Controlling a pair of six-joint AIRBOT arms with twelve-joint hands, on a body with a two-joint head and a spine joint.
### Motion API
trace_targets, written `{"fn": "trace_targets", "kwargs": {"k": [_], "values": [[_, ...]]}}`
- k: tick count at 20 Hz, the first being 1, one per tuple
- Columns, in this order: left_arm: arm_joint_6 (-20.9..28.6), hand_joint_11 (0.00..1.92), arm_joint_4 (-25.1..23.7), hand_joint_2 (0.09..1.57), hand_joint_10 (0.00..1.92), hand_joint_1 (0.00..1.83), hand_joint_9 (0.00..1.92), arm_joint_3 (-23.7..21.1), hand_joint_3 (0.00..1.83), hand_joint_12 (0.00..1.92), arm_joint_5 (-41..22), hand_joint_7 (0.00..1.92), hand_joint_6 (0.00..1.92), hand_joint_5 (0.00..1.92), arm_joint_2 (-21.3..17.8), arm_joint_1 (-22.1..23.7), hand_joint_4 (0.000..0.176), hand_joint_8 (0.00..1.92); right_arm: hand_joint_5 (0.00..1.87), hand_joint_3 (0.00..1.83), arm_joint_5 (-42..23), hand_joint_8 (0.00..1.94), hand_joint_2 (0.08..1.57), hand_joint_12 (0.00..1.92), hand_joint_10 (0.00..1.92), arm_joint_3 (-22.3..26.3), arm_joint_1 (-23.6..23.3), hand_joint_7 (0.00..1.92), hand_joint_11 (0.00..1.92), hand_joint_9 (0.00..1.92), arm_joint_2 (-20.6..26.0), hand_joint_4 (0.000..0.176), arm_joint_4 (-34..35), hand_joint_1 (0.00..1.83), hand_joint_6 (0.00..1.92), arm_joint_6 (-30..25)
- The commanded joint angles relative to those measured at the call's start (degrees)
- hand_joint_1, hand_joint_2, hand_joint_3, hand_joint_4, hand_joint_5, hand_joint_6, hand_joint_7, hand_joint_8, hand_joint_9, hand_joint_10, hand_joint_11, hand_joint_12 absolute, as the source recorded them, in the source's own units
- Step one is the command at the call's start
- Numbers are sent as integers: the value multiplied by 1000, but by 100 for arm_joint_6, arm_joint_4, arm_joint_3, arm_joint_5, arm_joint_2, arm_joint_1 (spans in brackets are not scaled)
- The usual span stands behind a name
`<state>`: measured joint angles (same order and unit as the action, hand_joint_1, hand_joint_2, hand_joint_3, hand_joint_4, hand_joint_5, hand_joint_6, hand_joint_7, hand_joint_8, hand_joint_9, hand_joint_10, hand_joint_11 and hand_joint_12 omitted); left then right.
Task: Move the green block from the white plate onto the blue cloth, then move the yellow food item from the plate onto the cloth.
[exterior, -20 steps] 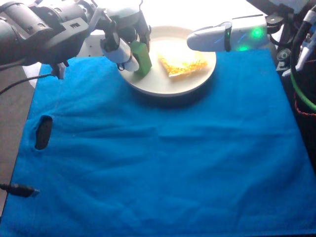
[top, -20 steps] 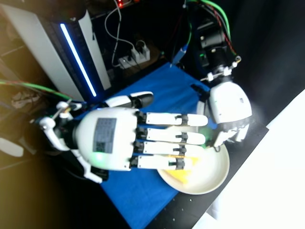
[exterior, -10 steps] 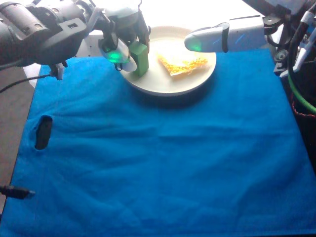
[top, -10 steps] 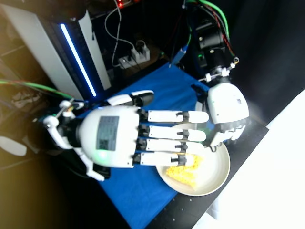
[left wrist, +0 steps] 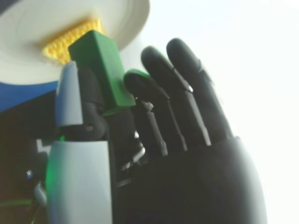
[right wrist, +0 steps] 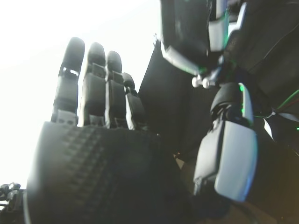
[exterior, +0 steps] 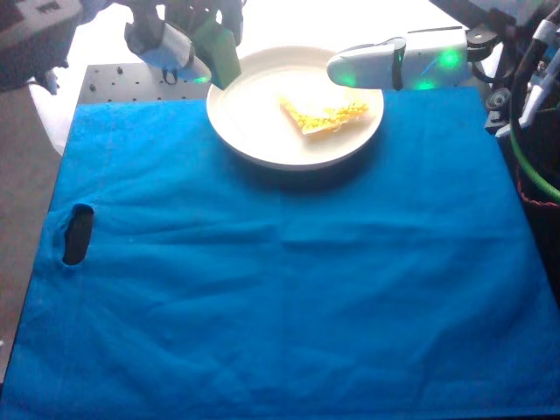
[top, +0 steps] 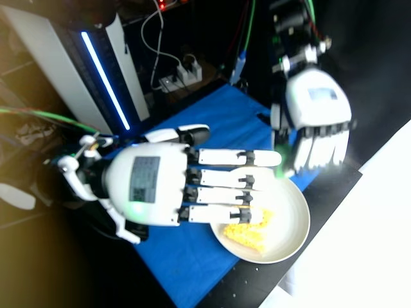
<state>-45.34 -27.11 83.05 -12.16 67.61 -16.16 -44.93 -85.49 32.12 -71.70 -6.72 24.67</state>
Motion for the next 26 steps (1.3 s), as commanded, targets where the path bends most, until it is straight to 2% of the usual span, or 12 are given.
{"fn": "trace_targets", "kwargs": {"k": [1, 3, 5, 6, 10, 12, 14, 16, 18, 20, 22, 26], "values": [[-4, 912, -15, 1137, 1139, 1254, 916, -88, 0, 1376, -729, 857, 560, 1084, -139, 121, 0, 1407, 121, 0, -635, 5, 865, 1048, 9, -11, -60, 342, 2, 359, -2, 64, 159, 548, 0, -27], [-4, 895, -223, 1132, 1216, 1257, 894, -457, 0, 1407, -900, 854, 473, 1128, -478, 131, 0, 1412, 120, 1, -604, 5, 870, 948, 5, -7, -59, 356, 0, 358, 2, 69, 173, 585, 0, -27], [-2, 769, -377, 1128, 1073, 1257, 838, -746, 0, 1421, -1053, 866, 534, 1117, -754, 118, 0, 1366, 132, 5, -591, 5, 911, 581, 10, -8, -51, 383, 0, 327, 9, 68, 191, 581, 1, -27], [-1, 805, -536, 1117, 1090, 1262, 864, -926, 0, 1382, -1101, 900, 509, 1135, -913, 115, 0, 1327, 157, 0, -587, 0, 892, 947, 2, -7, -46, 346, 0, 353, 16, 81, 202, 563, 0, -27], [4, 764, -814, 1123, 1121, 1262, 852, -1454, 1, 1350, -1424, 937, 608, 1046, -1304, -136, 0, 1299, 177, 0, -576, 3, 873, 958, 5, -6, -14, 306, 0, 274, 22, 106, 239, 508, 1, -27], [100, 755, -816, 1150, 1228, 1254, 824, -1599, 0, 1400, -1714, 924, 764, 940, -1397, -324, 0, 1329, 160, 0, -571, 1, 889, 968, 10, -8, 7, 317, 2, 328, 22, 69, 262, 492, 0, -27], [222, 679, -827, 1155, 1311, 1249, 759, -1689, 0, 1490, -1954, 863, 696, 997, -1470, -502, 0, 1403, 147, 0, -565, 0, 857, 1014, 0, -8, 16, 321, 1, 321, 17, 70, 264, 485, 0, -27], [989, 686, -1178, 1179, 1401, 1236, 740, -1636, 0, 1564, -2271, 808, 745, 965, -1494, -628, 0, 1490, 148, 1, -564, 1, 862, 1008, 1, -11, 21, 319, 0, 300, 8, 76, 264, 491, 1, -27], [1674, 758, -1529, 1122, 1138, 1263, 846, -1589, 0, 1459, -2497, 927, 612, 1067, -1493, -705, 0, 1293, 159, 0, -564, 3, 865, 1165, 5, -10, 21, 293, 0, 319, 6, 69, 266, 485, 1, -27], [1681, 675, -1490, 1134, 1038, 1245, 820, -1625, 0, 1463, -2581, 889, 677, 1048, -1499, -855, 0, 1317, 152, 0, -564, 2, 859, 1156, 0, -14, 24, 300, 0, 296, 4, 71, 267, 501, 0, -27], [1730, 595, -1358, 1161, 1006, 1237, 762, -1638, 2, 1466, -2717, 803, 745, 1017, -1504, -1047, 0, 1431, 153, 0, -564, 1, 840, 1236, 6, -14, 25, 300, 0, 316, 0, 95, 267, 503, 0, -27], [1899, 540, -1323, 1195, 1136, 1227, 680, -1639, 1, 1558, -2769, 717, 795, 977, -1476, -1389, 0, 1557, 181, 0, -564, 4, 808, 1069, 1, -14, 33, 349, 0, 304, -7, 73, 270, 500, 2, -27]]}}
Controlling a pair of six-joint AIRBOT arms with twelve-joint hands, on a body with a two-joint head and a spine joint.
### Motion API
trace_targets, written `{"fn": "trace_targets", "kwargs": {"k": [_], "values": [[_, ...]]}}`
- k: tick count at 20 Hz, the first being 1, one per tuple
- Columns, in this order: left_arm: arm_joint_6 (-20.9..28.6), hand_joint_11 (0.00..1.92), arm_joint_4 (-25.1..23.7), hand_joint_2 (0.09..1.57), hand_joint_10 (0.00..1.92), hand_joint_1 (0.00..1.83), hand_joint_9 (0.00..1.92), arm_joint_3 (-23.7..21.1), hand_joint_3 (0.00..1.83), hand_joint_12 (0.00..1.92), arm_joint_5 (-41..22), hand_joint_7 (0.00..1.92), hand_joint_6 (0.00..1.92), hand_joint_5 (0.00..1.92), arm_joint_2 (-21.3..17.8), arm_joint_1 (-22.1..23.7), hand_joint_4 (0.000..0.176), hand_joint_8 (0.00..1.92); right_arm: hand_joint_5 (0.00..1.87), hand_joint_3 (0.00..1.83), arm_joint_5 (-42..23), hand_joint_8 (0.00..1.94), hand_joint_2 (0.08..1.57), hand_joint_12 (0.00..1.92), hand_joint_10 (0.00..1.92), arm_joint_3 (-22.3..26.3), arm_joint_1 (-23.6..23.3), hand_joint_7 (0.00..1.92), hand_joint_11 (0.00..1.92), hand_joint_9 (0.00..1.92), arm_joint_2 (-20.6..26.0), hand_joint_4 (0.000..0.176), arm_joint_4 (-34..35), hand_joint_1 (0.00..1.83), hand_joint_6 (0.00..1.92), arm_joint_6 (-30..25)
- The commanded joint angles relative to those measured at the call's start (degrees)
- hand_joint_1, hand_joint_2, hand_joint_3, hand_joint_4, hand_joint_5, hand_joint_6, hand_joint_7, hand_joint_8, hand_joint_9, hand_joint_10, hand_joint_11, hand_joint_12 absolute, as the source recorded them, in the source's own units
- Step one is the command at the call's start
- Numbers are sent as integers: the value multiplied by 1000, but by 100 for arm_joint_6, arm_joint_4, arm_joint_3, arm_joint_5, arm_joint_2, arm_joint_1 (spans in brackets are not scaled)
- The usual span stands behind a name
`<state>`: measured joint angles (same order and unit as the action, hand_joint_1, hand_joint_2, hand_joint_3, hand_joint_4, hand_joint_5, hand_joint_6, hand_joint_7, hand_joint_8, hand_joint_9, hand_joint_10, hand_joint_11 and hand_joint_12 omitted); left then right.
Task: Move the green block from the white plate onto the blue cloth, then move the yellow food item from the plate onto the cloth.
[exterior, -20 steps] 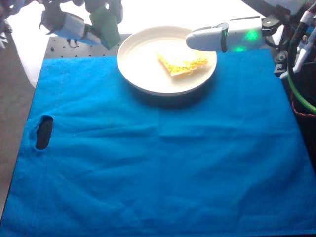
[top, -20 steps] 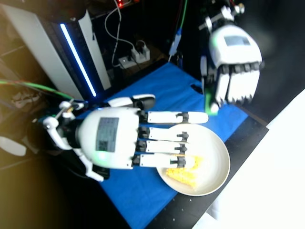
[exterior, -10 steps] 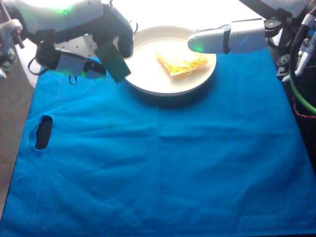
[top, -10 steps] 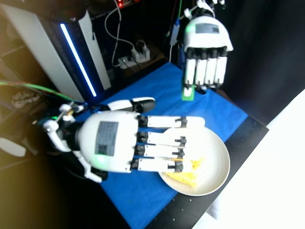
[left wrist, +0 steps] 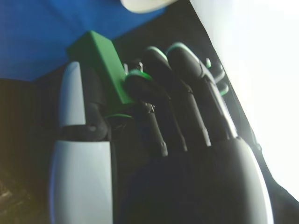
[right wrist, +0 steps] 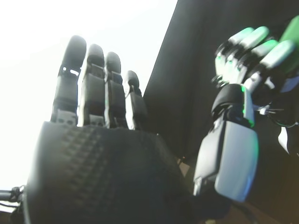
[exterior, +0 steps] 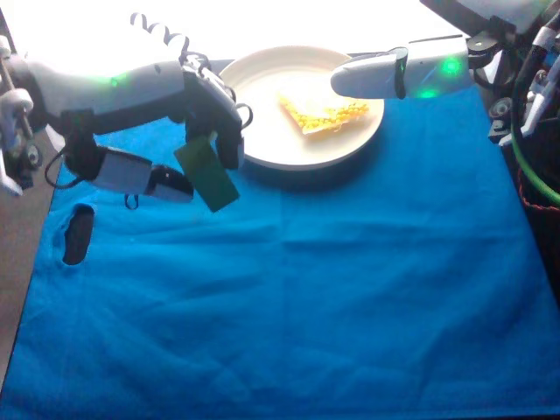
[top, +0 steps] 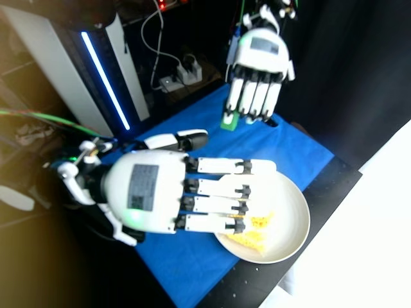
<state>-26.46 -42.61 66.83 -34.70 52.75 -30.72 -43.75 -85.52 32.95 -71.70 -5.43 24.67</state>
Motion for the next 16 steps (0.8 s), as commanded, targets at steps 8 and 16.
{"fn": "trace_targets", "kwargs": {"k": [8, 16], "values": [[380, 569, 305, 1195, 1084, 1216, 697, 190, 0, 1412, -360, 743, 887, 943, 258, -487, 0, 1507, 153, 0, -682, 1, 811, 1160, 2, -27, -19, 382, 0, 358, -52, 41, 142, 489, 0, -27], [804, 834, 518, 1122, 1262, 1371, 921, 598, 0, 977, -276, 916, 759, 984, 650, -959, 0, 1146, 162, 0, -683, 5, 808, 1143, 5, -8, -1, 401, 0, 382, -72, 13, 147, 471, 3, -27]]}}
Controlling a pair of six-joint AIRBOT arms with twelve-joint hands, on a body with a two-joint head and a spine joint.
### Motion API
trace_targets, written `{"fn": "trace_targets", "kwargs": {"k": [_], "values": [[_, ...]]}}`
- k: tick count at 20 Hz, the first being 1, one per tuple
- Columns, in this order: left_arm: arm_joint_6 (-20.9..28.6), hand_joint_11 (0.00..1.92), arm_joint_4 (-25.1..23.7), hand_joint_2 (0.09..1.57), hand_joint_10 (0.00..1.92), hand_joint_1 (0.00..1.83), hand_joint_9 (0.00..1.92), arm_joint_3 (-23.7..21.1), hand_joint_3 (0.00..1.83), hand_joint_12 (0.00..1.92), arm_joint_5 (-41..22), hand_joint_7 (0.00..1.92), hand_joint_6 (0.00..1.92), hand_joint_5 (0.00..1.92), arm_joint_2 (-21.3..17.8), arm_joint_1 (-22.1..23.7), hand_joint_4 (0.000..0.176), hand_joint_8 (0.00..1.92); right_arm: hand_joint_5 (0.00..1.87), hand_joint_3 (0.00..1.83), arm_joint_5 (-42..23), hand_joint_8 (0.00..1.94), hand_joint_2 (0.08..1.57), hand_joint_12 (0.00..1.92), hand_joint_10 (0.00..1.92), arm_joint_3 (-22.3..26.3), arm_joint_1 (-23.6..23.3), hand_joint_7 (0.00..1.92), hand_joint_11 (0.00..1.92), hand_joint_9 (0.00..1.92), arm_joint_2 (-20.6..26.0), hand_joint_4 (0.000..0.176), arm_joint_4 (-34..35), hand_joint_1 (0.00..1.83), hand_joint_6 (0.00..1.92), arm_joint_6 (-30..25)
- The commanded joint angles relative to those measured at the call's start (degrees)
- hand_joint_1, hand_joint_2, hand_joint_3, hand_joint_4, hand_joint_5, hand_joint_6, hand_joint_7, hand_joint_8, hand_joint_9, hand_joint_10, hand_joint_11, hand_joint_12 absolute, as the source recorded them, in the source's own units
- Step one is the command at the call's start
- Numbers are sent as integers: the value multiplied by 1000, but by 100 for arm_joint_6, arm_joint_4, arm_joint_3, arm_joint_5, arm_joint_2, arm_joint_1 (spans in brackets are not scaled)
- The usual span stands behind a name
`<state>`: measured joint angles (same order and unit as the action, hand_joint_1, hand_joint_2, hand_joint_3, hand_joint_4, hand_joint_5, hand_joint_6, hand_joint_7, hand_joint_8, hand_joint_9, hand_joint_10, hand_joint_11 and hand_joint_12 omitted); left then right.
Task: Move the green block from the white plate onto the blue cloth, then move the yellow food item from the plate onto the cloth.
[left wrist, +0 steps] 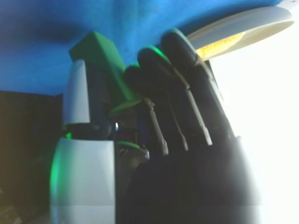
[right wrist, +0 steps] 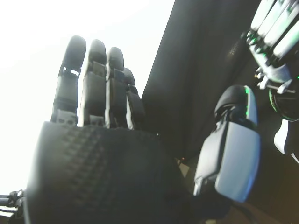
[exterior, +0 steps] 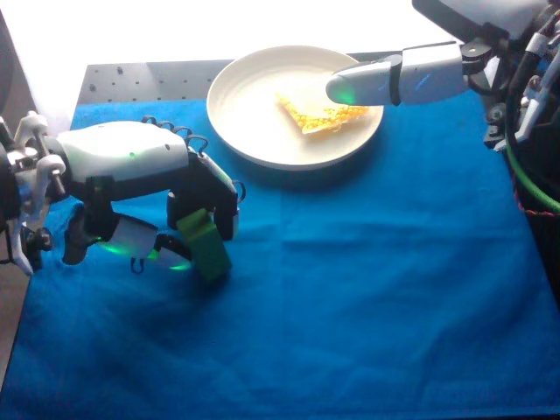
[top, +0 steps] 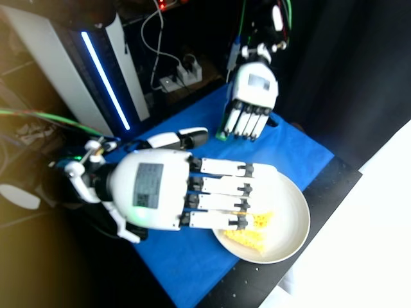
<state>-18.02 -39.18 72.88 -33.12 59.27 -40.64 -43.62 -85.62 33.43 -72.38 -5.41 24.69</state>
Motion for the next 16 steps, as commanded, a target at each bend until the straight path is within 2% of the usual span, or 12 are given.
{"fn": "trace_targets", "kwargs": {"k": [1, 2, 6, 8, 9, 10, 11, 12, 13, 14, 15, 16], "values": [[67, 846, 174, 1128, 891, 1266, 940, 51, 2, 976, -451, 950, 808, 976, 40, -4, 0, 1193, 167, 0, -696, 6, 807, 1140, 8, 5, -49, 406, 0, 389, -4, 19, 144, 464, 4, -29], [76, 813, 177, 1141, 770, 1233, 955, 60, 2, 1025, -450, 952, 920, 925, 53, -17, 0, 1187, 165, 1, -697, 1, 813, 1112, 3, 6, -49, 382, 0, 370, -4, 34, 144, 471, 2, -29], [77, 741, 181, 1122, 888, 1248, 921, 60, 0, 1187, -473, 955, 741, 1012, 99, -52, 0, 1221, 164, 1, -697, 2, 818, 1121, 3, 11, -45, 384, 0, 376, -8, 41, 141, 490, 1, -29], [78, 587, 179, 1123, 1016, 1241, 805, 59, 0, 1390, -494, 965, 791, 977, 111, -58, 0, 1208, 159, 6, -697, 8, 832, 1121, 5, 11, -45, 353, 0, 362, -11, 20, 140, 500, 4, -29], [80, 541, 179, 971, 684, 1134, 793, 57, 0, 1151, -516, 892, 401, 865, 112, -58, 0, 548, 151, 5, -697, 7, 831, 1122, 4, 11, -45, 351, 0, 359, -11, 20, 139, 502, 0, -29], [137, 585, 168, 896, 425, 1128, 844, 59, 0, 944, -553, 912, 177, 869, 110, -58, 0, 232, 150, 2, -697, 8, 826, 1121, 4, 10, -45, 353, 0, 360, -11, 27, 138, 502, 0, -29], [203, 586, 144, 891, 233, 1161, 838, 65, 0, 817, -584, 863, 53, 814, 108, -58, 0, 69, 150, 1, -697, 5, 825, 1004, 11, 10, -45, 361, 0, 334, -11, 31, 137, 507, 0, -29], [289, 526, 117, 932, 102, 1189, 793, 75, 0, 725, -637, 786, 10, 752, 106, -57, 0, 13, 165, 0, -697, 9, 815, 1074, 21, 10, -46, 387, 0, 366, -13, 20, 137, 496, 3, -29], [361, 498, 102, 938, 63, 1188, 764, 87, 0, 698, -704, 744, 1, 718, 99, -56, 0, 2, 165, 0, -697, 4, 804, 1061, 13, 8, -46, 387, 0, 359, -17, 28, 137, 506, 1, -29], [370, 353, 103, 823, 21, 1124, 693, 88, 10, 846, -744, 652, 0, 654, 88, -51, 19, 0, 166, 0, -697, 3, 795, 1090, 12, 8, -46, 391, 0, 367, -17, 35, 137, 494, 1, -29], [378, 72, 105, 752, 3, 1009, 548, 89, 1, 1088, -793, 498, 0, 519, 71, -25, 69, 0, 155, 0, -697, 4, 791, 1147, 9, 8, -46, 381, 0, 368, -17, 31, 137, 490, 3, -29], [379, 14, 105, 728, 1, 937, 477, 89, 0, 1084, -832, 442, 0, 465, 52, 9, 103, 0, 151, 0, -697, 1, 789, 1179, 8, 8, -46, 370, 0, 372, -16, 37, 137, 478, 1, -29]]}}
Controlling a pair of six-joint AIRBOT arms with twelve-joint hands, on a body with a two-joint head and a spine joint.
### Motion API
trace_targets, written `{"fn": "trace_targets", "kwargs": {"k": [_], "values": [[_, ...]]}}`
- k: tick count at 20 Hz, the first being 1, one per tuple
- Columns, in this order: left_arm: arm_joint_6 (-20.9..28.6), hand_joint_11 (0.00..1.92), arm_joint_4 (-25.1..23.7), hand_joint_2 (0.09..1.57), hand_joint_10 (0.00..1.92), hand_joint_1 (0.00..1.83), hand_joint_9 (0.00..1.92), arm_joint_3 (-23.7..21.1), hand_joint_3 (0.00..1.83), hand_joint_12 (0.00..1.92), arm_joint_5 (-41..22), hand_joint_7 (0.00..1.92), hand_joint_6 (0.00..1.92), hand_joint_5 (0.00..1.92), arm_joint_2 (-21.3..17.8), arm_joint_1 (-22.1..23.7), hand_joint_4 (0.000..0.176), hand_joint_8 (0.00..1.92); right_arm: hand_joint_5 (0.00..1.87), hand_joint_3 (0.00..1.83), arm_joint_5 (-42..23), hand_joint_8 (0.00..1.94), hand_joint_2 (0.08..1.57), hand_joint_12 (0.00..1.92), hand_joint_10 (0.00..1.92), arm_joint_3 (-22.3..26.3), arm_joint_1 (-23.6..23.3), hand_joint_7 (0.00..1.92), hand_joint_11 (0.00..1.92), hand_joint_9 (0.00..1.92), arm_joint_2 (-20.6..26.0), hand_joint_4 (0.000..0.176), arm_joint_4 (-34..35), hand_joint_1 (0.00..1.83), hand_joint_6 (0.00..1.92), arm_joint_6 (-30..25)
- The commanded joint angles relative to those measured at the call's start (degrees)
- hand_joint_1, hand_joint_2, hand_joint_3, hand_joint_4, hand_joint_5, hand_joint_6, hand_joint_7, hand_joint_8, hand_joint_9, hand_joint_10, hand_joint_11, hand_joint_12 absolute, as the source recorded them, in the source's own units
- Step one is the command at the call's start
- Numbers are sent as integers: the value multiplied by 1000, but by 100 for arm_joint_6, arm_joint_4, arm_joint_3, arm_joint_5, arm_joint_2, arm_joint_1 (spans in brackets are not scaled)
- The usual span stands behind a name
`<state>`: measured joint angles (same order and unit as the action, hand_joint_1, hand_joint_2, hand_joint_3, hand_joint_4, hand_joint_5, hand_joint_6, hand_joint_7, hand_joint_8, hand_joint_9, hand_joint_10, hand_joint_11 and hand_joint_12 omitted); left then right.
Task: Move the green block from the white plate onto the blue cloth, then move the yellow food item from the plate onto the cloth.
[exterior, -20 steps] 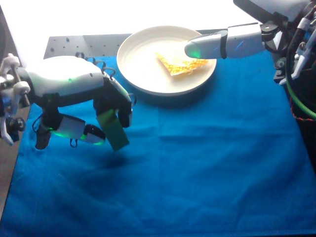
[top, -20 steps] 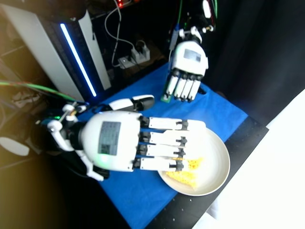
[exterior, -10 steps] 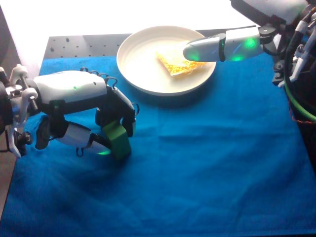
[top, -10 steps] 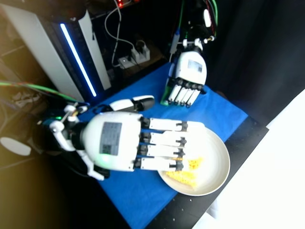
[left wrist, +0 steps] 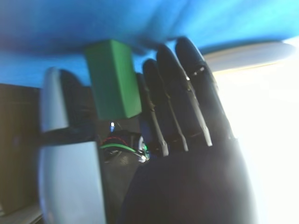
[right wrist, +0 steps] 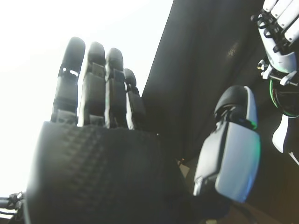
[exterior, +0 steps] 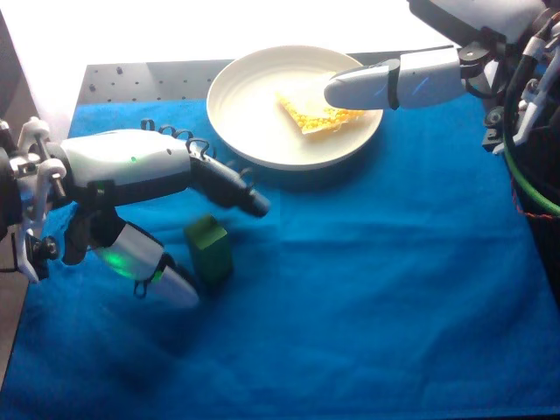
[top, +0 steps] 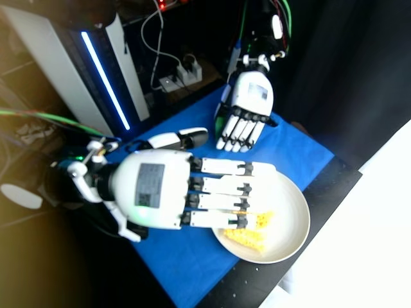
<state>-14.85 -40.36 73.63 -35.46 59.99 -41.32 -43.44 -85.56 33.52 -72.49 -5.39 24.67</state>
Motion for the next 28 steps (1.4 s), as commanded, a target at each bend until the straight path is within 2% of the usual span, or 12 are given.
{"fn": "trace_targets", "kwargs": {"k": [1, 4, 5, 7, 9, 11, 14, 17, 20, 22, 24, 28], "values": [[63, 2, 226, 780, 5, 886, 372, 14, 12, 937, -649, 346, 0, 346, -51, 131, 99, 0, 149, 0, -714, 2, 787, 1239, 5, 1, -55, 357, 0, 370, -5, 55, 135, 486, 0, -27], [63, 0, 251, 835, 1, 621, 266, 18, 11, 1045, -749, 197, 0, 61, -157, 300, 64, 0, 128, 0, -714, 0, 783, 1218, 1, -1, -56, 304, 0, 327, -5, 70, 135, 531, 0, -27], [63, 0, 247, 810, 5, 669, 260, 17, 0, 961, -797, 191, 8, 68, -236, 443, 113, 4, 102, 1, -713, 0, 786, 1211, 0, -7, -56, 276, 0, 320, -5, 66, 134, 514, 0, -27], [36, 0, 244, 780, 32, 732, 341, 0, 0, 960, -883, 294, 14, 160, -360, 665, 134, 18, 107, 0, -713, 9, 762, 1333, 16, -24, -56, 319, 0, 369, -5, 63, 133, 495, 2, -27], [-267, 0, 378, 737, 22, 667, 338, -104, 0, 794, -929, 314, 6, 158, -538, 893, 123, 13, 113, 0, -711, 9, 731, 1340, 8, -63, -56, 370, 0, 367, -5, 74, 119, 498, 1, -27], [-560, 0, 586, 725, 19, 738, 406, -141, 0, 837, -943, 356, 2, 268, -652, 1017, 91, 3, 79, 0, -575, 2, 707, 1038, 6, -132, -111, 327, 0, 279, -28, 66, 83, 553, 0, -27], [-858, 0, 871, 717, 0, 581, 306, -77, 0, 803, -796, 259, 0, 158, -725, 1031, 70, 0, 82, 0, -77, 0, 718, 1162, 5, -357, -544, 289, 0, 322, -133, 57, -232, 549, 1, -27], [-922, 0, 963, 733, 2, 565, 129, 104, 5, 437, -446, 97, 2, 38, -691, 1044, 121, 3, 63, 1, 357, 1, 730, 1121, 0, -580, -885, 284, 0, 317, -280, 59, -494, 551, 0, -27], [-1109, 0, 1185, 739, 1, 566, 83, 292, 6, 189, -147, 94, 0, 32, -607, 1056, 166, 1, 23, 1, 572, 8, 766, 1282, 4, -1162, -959, 219, 0, 295, -672, 7, -955, 566, 3, -27], [-1129, 0, 1241, 704, 1, 667, 57, 393, 0, 149, -98, 62, 0, 0, -519, 1083, 133, 0, 65, 0, 856, 12, 745, 1391, 18, -1398, -965, 244, 0, 330, -871, 0, -1161, 549, 3, -27], [-1140, 0, 1240, 712, 2, 640, 83, 476, 0, 257, -56, 69, 0, 1, -432, 1159, 126, 1, 14, 0, 1081, 4, 750, 1112, 1, -1544, -980, 182, 0, 215, -977, 10, -1270, 551, 0, -27], [-1154, 0, 1210, 719, 1, 618, 64, 533, 1, 286, -34, 62, 2, 11, -353, 1351, 100, 0, 27, 4, 1699, 5, 778, 1381, 22, -1979, -1055, 287, 0, 359, -1285, 0, -1730, 493, 3, -27]]}}
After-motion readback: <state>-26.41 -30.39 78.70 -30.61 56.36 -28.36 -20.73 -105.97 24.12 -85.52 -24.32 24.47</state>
